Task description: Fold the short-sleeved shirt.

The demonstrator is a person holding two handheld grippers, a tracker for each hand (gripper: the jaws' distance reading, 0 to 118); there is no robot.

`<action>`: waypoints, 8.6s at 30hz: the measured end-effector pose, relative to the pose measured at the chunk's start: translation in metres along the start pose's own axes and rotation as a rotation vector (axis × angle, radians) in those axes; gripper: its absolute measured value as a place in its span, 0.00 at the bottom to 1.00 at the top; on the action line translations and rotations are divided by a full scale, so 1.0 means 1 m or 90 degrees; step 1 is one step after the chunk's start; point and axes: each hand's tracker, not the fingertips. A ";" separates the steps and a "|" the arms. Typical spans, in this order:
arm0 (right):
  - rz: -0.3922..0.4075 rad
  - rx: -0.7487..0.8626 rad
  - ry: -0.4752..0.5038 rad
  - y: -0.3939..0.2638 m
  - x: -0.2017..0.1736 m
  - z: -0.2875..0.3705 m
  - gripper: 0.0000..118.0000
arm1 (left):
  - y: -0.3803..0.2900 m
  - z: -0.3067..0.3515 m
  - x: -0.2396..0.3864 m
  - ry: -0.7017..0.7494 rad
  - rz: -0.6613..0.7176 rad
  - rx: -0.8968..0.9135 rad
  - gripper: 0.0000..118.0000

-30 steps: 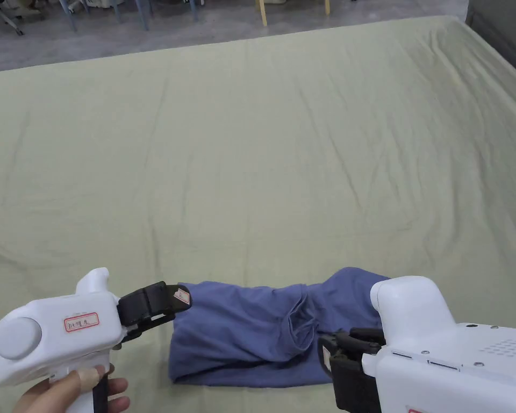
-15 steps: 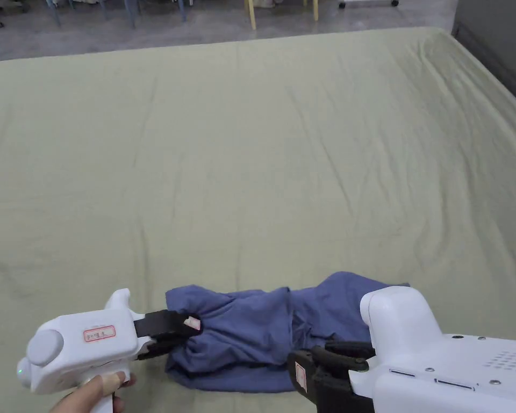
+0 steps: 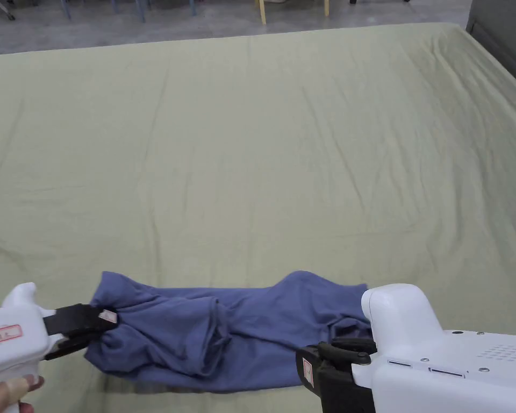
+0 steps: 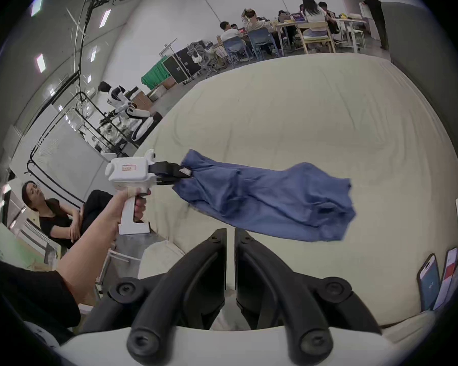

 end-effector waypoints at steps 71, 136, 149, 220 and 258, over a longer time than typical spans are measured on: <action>0.019 0.058 0.047 0.032 0.067 -0.044 0.07 | -0.079 -0.027 0.136 0.042 -0.117 0.000 0.05; 0.068 -0.006 0.014 0.046 -0.238 -0.158 0.10 | 0.110 0.012 -0.115 0.469 -0.230 -0.177 0.40; -0.002 -0.004 0.034 0.057 -0.207 -0.138 0.10 | 0.079 0.062 -0.017 0.438 -0.201 0.046 0.91; 0.100 0.491 -0.323 0.182 0.005 0.204 1.00 | -0.035 0.152 0.433 0.164 -0.411 0.544 1.00; 0.089 0.482 -0.316 0.178 -0.005 0.204 1.00 | -0.041 0.159 0.430 0.158 -0.414 0.529 1.00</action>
